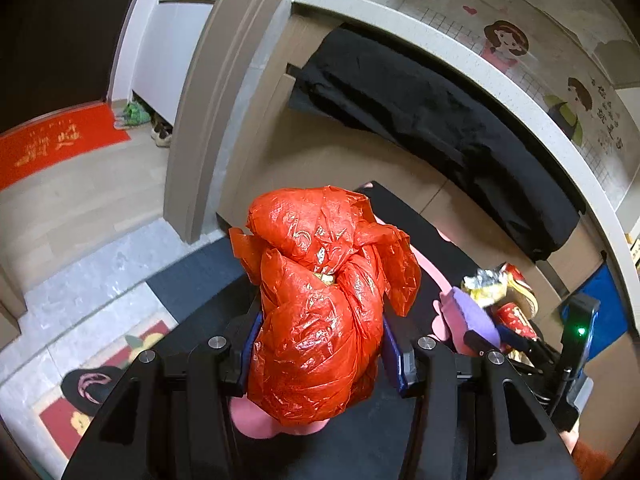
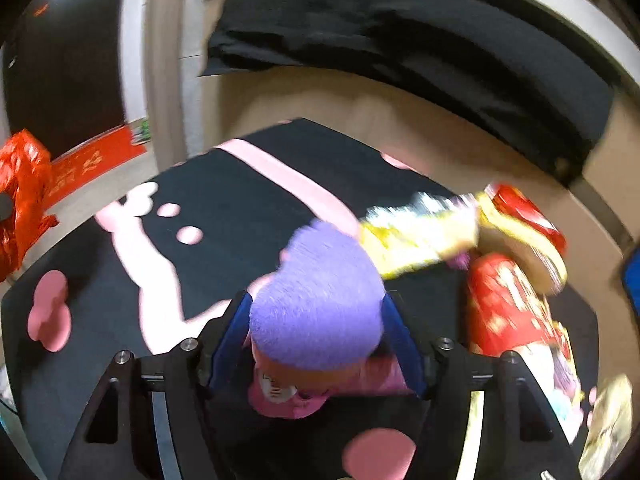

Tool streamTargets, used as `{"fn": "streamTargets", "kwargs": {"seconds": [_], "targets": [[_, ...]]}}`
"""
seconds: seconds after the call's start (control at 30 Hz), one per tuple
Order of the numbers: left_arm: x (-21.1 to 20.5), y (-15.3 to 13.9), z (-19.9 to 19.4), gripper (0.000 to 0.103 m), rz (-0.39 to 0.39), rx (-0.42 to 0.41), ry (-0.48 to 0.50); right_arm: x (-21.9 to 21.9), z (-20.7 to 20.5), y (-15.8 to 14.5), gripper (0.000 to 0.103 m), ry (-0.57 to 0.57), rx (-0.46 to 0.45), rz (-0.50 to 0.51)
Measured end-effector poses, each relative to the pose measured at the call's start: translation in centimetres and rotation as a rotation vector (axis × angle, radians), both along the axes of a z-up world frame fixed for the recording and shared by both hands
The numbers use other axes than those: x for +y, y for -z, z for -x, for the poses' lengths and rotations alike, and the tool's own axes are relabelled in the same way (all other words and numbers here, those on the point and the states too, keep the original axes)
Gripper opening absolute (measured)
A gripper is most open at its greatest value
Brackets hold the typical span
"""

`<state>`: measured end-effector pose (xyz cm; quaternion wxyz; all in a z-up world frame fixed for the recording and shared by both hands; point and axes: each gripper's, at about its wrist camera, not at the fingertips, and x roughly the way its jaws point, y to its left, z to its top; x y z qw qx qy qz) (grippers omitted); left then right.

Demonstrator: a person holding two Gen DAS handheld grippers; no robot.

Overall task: Collect trash
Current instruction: 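Lift the red bag with the left tool while the right tool grasps the purple-pink sponge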

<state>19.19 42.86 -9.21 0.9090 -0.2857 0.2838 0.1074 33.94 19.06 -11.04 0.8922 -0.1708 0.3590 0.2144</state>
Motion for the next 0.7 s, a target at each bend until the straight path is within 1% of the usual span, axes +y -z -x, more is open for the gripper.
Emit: {"fn": "streamTargets", "kwargs": {"seconds": [0.1,0.2,0.23,0.3,0.37,0.53,0.6,0.7], "targets": [[-0.5,0.4,-0.5,0.05,0.02,0.013,0.027,-1.4,-1.1,0.7,0.066,0.035,0.054,-0.029],[-1.1,0.6,-0.6,0.05,0.014,0.022,0.04,-2.1,-2.5,2.2,0.066,0.059,0.124,-0.043],[-1.3,0.6,-0.6,0.05,0.01,0.027,0.041,-2.1,-2.7,2.4,0.063,0.061,0.128,-0.04],[-1.7,0.5,-0.7,0.05,0.004,0.031,0.043,-2.3,-2.9,2.4,0.063,0.06,0.135,-0.056],[-2.2,0.2,-0.9,0.05,-0.005,0.031,0.047,-3.3,-2.1,0.9,0.063,0.041,0.098,-0.131],[-4.7,-1.3,-1.8,0.05,-0.029,0.006,0.1,-5.6,-0.4,-3.8,0.063,0.018,0.01,-0.2],[-6.0,-2.1,-2.2,0.05,-0.042,-0.008,0.126,-7.1,-0.2,-5.3,0.063,0.024,0.003,-0.227],[-8.4,-3.4,-2.8,0.05,-0.051,-0.029,0.172,-10.8,0.4,-7.1,0.063,0.055,0.002,-0.263]]}}
